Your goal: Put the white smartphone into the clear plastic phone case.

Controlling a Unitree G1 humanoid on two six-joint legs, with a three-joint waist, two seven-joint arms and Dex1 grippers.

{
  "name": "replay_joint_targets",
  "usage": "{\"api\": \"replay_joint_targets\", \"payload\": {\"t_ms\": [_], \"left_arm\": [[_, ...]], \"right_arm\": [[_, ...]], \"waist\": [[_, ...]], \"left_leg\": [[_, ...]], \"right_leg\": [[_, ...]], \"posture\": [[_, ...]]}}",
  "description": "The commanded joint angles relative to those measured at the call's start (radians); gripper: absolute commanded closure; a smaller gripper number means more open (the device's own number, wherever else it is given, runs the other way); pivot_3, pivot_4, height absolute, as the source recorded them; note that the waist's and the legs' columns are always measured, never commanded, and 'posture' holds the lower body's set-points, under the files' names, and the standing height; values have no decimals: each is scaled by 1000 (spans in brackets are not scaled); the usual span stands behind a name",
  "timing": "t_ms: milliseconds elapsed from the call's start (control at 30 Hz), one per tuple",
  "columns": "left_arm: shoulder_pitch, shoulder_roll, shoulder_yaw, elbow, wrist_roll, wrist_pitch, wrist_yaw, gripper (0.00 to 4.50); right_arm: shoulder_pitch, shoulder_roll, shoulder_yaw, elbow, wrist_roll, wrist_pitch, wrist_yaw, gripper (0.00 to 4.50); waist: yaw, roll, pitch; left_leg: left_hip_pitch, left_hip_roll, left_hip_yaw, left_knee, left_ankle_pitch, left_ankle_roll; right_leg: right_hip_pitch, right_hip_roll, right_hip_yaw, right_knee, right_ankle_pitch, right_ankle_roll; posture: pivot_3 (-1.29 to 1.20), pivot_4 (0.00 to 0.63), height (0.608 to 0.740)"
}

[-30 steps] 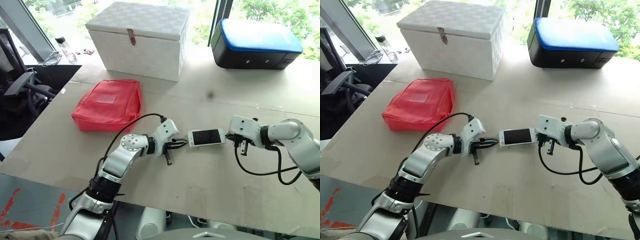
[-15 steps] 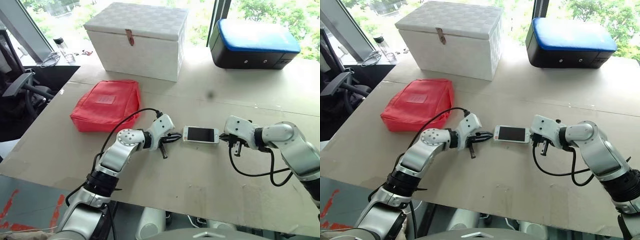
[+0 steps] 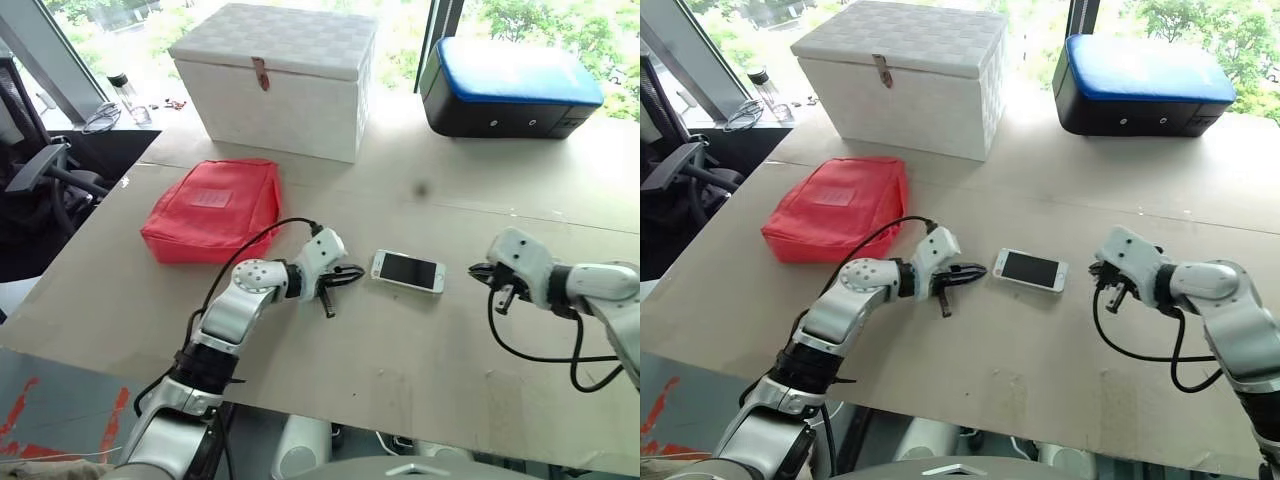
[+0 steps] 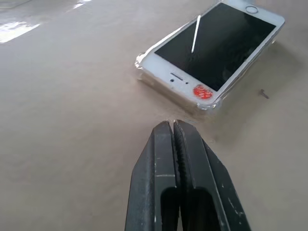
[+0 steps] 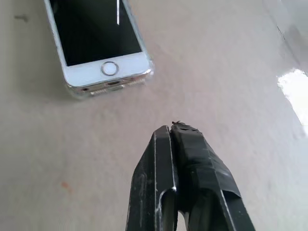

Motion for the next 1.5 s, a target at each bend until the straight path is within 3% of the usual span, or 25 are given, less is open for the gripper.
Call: {"api": "replay_joint_targets", "payload": {"t_ms": [33, 333, 800, 1000, 1500], "left_arm": [[-58, -40, -8, -30, -19, 0, 11, 4425], [-137, -173, -116, 147, 33, -34, 11, 4425], [-91, -175, -135, 158, 53, -35, 24, 4425], [-85, -184, -133, 150, 57, -30, 41, 4425], [-84, -203, -135, 152, 59, -29, 68, 4425]], "right_arm": [[-39, 50, -46, -28, 70, 18, -28, 4500], [-133, 104, 120, 40, 46, 16, -71, 4500], [-244, 121, 377, 251, -55, 48, -56, 4500], [-235, 72, 519, 303, -88, 55, 59, 4500], [-232, 113, 566, 376, -161, 59, 59, 4500]], "waist": [[1, 0, 0], [0, 0, 0], [-2, -5, -6], [-1, -10, -18], [-1, -14, -39]], "left_leg": [[0, 0, 0, 0, 0, 0], [-1, -1, 1, 3, 1, 6], [2, 0, 0, 4, -1, 3], [3, 0, -1, 4, -2, 2], [10, 0, -2, 2, -2, 2]], "right_leg": [[0, 0, 0, 0, 0, 0], [0, 0, 1, 0, 3, 4], [2, 0, 0, 0, 1, 2], [4, 0, -1, 0, 0, 0], [9, -5, -2, -1, 0, 0]], "posture": [[0, 150, 740], [0, 150, 740], [0, 150, 740], [0, 150, 740], [0, 150, 740]]}}
